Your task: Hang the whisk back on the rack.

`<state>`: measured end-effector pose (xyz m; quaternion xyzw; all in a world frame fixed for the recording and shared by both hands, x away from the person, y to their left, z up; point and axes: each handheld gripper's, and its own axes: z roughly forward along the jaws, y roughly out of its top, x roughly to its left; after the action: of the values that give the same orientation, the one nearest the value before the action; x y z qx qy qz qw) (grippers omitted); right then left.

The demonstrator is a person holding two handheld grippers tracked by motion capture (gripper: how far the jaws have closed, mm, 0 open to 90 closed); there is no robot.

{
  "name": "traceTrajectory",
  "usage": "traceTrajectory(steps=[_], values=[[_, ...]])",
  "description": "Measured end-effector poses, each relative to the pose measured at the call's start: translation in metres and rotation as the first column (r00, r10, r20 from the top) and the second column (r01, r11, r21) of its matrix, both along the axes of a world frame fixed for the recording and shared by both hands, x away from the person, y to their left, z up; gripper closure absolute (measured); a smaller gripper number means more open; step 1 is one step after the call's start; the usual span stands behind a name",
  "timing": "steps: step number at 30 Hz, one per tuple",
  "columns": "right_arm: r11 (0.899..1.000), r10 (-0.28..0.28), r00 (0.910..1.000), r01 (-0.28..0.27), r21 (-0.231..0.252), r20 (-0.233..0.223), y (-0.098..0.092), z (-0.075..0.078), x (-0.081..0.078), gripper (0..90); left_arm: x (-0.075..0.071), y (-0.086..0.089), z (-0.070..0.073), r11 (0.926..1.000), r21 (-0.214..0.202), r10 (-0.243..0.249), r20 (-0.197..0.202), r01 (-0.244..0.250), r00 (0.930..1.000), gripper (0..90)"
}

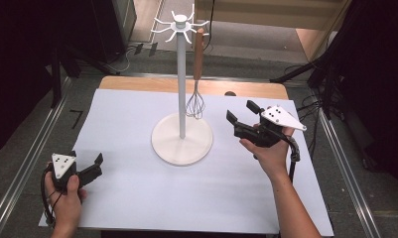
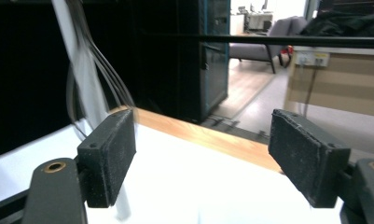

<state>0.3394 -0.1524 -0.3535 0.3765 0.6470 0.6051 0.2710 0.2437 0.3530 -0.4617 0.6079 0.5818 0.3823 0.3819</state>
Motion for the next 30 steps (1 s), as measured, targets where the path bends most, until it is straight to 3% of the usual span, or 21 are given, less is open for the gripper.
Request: traceTrajectory(steps=[2, 7, 18, 30], values=[[0.999, -0.017, 0.9998, 0.017, -0.032, -0.011, -0.003, -0.004, 0.0, 24.8, 0.0, 0.0, 0.0, 1.0, 0.0, 0.001, 0.001, -0.001, 1.0, 14.2], [0.997, -0.061, 0.9979, 0.061, -0.044, -0.02, -0.012, -0.015, -0.005, 25.9, 0.0, 0.0, 0.0, 1.0, -0.001, 0.002, 0.0, -0.002, 1.0, 14.2], [0.992, -0.122, 0.9913, 0.121, -0.027, -0.051, -0.041, -0.032, -0.016, 25.0, 0.0, 0.0, 0.0, 1.0, 0.0, 0.004, 0.0, -0.004, 1.0, 14.2], [0.972, -0.221, 0.9726, 0.214, -0.097, -0.071, -0.07, -0.059, -0.025, 28.5, 0.0, 0.0, 0.0, 1.0, 0.007, 0.007, -0.002, -0.007, 1.0, 14.2]])
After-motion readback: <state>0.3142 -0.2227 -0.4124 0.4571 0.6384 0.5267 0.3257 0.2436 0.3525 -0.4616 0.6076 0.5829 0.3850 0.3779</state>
